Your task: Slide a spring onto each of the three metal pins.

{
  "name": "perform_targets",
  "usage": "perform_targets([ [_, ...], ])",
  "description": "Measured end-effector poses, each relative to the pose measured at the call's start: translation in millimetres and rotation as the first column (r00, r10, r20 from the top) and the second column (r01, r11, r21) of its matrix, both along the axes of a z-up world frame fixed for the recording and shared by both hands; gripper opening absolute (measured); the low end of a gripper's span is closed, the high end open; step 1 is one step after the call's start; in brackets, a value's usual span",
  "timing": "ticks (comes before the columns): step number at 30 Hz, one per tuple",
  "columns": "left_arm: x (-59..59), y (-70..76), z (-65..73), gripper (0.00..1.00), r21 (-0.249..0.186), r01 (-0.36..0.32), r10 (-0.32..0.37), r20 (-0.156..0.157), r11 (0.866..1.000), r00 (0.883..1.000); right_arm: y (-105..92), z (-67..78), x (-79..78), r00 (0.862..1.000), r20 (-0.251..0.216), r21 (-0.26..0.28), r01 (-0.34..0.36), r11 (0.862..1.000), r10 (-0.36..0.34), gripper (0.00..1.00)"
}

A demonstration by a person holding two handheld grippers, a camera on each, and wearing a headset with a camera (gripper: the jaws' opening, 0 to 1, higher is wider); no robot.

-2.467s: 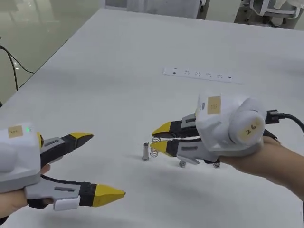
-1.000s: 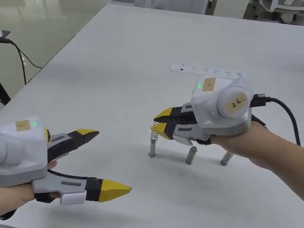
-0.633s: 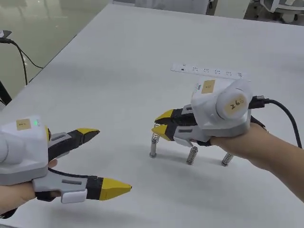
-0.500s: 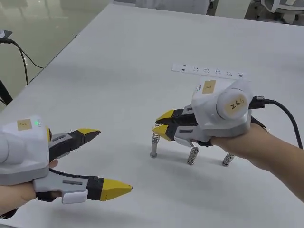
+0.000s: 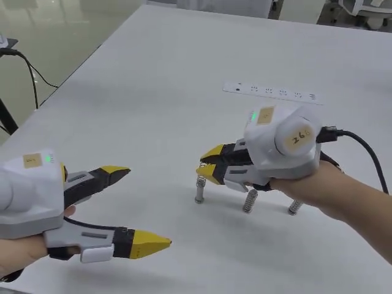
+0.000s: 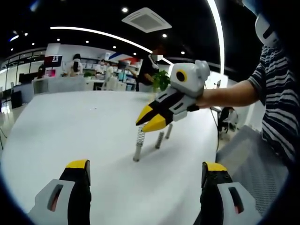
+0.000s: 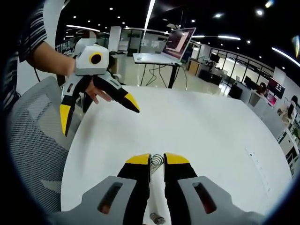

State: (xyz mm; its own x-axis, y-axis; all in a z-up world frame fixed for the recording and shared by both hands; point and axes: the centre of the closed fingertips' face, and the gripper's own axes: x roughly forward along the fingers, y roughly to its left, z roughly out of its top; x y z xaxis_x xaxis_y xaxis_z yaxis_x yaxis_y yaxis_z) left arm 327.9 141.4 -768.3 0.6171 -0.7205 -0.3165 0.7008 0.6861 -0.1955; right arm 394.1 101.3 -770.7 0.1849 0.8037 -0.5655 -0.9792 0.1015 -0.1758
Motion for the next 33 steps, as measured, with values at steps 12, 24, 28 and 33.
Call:
perform_targets([
  [12, 0.7, -2.2, 1.9, 0.96, -0.006, 0.002, -0.002, 0.004, 1.000, 1.000, 5.4, -14.2, -1.3, 1.000, -0.009, -0.035, -0.016, 0.999, 0.016, 0.08],
  [24, 1.8, 1.0, 3.9, 0.96, -0.001, 0.000, 0.000, 0.011, 1.000, 1.000, 7.8, -30.7, -6.3, 0.999, -0.007, -0.074, -0.033, 0.997, 0.033, 0.08],
  [28, 2.9, 2.4, 4.5, 0.95, 0.000, -0.001, 0.001, 0.013, 1.000, 1.000, 8.1, -32.3, -5.7, 0.999, -0.002, -0.085, -0.037, 0.996, 0.037, 0.08],
  [33, 3.6, 1.9, 5.3, 0.95, 0.001, 0.001, -0.001, 0.013, 1.000, 1.000, 7.6, -34.6, -5.4, 0.999, -0.002, -0.092, -0.038, 0.995, 0.038, 0.08],
])
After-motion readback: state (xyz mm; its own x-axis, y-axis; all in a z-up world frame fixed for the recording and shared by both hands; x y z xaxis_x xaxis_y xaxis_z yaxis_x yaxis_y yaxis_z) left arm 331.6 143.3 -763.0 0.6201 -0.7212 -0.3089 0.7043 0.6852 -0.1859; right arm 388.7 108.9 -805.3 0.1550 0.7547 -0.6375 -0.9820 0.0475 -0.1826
